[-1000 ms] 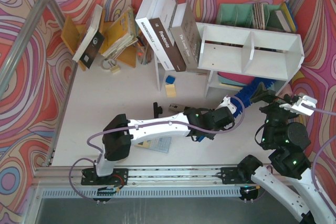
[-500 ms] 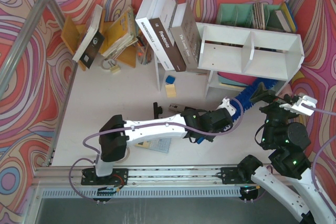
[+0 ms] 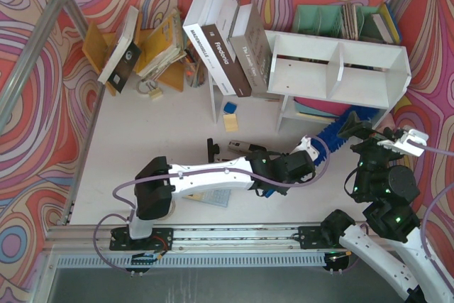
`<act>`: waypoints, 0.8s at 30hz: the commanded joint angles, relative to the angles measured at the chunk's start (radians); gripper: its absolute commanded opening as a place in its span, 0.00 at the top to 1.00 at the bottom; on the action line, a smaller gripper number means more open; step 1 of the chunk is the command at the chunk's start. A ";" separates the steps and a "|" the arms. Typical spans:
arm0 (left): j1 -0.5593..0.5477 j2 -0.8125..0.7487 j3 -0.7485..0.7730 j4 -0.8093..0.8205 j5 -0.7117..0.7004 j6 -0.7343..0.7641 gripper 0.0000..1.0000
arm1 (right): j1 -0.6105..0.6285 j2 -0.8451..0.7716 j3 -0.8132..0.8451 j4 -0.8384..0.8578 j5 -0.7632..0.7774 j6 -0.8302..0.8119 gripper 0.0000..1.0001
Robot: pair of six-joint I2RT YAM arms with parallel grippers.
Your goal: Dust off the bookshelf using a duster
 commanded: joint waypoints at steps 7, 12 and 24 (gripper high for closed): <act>-0.031 -0.124 -0.073 0.055 -0.015 0.034 1.00 | 0.000 0.013 0.000 0.030 0.013 -0.006 0.01; -0.031 -0.067 -0.081 0.010 0.014 0.021 1.00 | 0.000 0.015 0.000 0.030 0.012 -0.006 0.01; -0.031 -0.113 -0.089 0.038 -0.053 0.034 1.00 | 0.000 0.017 0.000 0.029 0.012 -0.006 0.01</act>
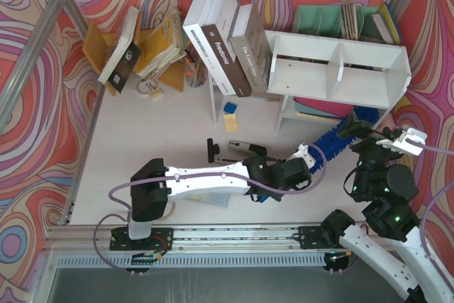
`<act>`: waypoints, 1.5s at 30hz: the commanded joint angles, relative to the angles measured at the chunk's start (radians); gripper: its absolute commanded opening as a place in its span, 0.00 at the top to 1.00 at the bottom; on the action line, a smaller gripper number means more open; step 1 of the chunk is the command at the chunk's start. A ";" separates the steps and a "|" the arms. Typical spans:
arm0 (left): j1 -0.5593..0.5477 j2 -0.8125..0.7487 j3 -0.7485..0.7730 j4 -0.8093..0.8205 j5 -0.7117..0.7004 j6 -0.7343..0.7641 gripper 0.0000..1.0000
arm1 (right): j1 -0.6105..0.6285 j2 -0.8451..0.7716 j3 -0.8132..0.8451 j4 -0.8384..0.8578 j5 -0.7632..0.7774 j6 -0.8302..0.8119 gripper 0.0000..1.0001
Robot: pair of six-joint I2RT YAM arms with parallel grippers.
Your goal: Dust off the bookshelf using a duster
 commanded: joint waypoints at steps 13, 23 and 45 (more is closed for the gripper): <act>0.025 -0.059 -0.003 0.061 -0.089 -0.006 1.00 | 0.001 0.008 0.001 0.022 0.010 0.000 0.01; 0.027 -0.146 -0.129 0.150 -0.187 -0.080 1.00 | 0.000 0.005 0.001 0.020 0.010 -0.001 0.01; 0.030 -0.484 -0.494 0.203 -0.402 -0.287 1.00 | 0.000 0.014 0.001 0.019 0.007 -0.001 0.01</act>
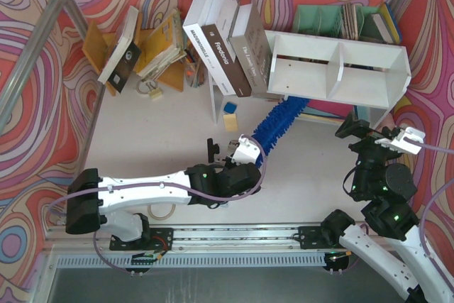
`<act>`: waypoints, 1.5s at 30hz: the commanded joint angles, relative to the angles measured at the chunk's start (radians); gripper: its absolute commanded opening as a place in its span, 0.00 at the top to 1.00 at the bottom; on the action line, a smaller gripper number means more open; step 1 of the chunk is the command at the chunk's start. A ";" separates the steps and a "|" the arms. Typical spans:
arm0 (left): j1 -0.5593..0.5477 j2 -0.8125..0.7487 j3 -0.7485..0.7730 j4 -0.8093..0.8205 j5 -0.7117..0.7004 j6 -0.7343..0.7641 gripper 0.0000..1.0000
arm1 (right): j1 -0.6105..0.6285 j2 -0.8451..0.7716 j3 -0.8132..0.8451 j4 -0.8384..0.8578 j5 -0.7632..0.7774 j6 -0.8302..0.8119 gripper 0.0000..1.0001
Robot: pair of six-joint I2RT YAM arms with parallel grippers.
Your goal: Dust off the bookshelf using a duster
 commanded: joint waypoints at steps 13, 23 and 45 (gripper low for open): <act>-0.013 0.261 0.332 0.104 0.129 0.163 1.00 | 0.000 0.012 0.002 0.018 0.006 0.000 0.01; -0.030 0.303 0.380 0.061 0.114 0.189 1.00 | 0.000 0.016 0.003 0.018 0.006 -0.001 0.01; -0.001 -0.048 0.027 0.003 -0.153 -0.011 1.00 | 0.000 0.003 0.001 0.018 0.003 -0.001 0.01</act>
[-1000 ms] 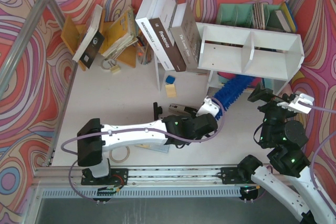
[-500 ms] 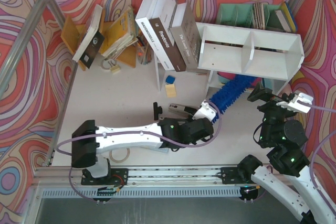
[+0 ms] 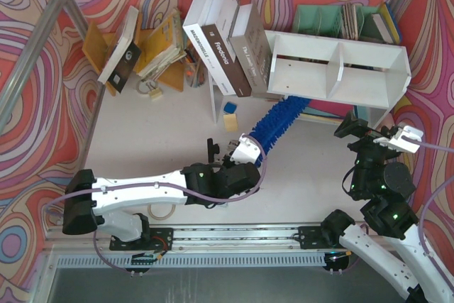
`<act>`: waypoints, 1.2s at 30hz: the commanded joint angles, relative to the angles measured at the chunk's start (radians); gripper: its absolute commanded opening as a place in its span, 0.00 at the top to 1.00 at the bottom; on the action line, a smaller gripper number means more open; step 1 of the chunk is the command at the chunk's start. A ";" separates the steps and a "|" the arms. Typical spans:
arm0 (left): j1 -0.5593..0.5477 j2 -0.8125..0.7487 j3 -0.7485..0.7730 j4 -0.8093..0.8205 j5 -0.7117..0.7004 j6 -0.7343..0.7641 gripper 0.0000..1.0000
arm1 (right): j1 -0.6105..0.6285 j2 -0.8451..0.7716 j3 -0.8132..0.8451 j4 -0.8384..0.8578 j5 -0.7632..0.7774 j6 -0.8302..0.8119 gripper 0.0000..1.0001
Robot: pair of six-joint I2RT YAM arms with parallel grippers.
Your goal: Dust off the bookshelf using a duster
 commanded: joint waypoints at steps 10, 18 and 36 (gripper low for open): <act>0.013 0.159 0.170 0.155 0.019 0.046 1.00 | 0.001 -0.008 0.002 0.012 0.002 0.002 0.01; 0.014 0.327 0.369 0.188 0.148 0.154 1.00 | 0.000 -0.012 0.001 0.015 0.007 -0.002 0.01; 0.008 0.457 0.486 0.257 0.340 0.195 1.00 | 0.000 -0.004 0.002 0.015 0.009 0.000 0.01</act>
